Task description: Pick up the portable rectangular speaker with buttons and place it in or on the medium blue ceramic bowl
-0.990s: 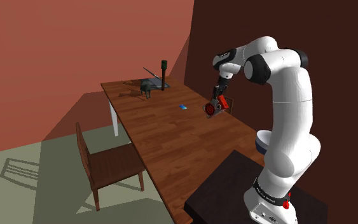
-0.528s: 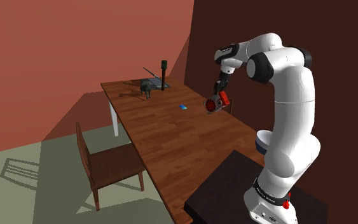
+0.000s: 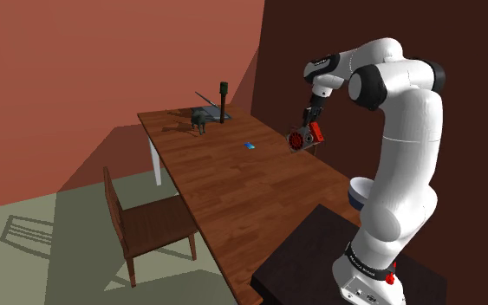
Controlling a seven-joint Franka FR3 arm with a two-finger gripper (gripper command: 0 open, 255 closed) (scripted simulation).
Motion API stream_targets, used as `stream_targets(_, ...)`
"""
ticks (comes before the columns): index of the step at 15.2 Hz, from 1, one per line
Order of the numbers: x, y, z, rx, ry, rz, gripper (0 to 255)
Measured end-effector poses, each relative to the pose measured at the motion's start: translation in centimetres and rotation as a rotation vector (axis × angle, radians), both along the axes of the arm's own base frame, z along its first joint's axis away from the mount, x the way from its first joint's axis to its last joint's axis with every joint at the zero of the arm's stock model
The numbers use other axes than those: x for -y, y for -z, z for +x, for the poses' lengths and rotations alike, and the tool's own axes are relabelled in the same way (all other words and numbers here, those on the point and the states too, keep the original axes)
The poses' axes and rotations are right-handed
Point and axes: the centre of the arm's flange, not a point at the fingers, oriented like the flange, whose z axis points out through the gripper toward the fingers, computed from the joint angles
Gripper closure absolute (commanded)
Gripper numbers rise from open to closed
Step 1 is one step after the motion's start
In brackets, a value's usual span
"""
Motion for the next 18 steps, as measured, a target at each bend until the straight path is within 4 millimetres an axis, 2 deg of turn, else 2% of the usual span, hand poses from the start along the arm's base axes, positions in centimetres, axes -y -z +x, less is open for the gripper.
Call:
stream_targets(8,3.1,-1.0,-9.9,0.000,0.000,0.000,255)
stream_targets(18,7.3,-3.8,-22.3,0.000,0.000,0.001,255)
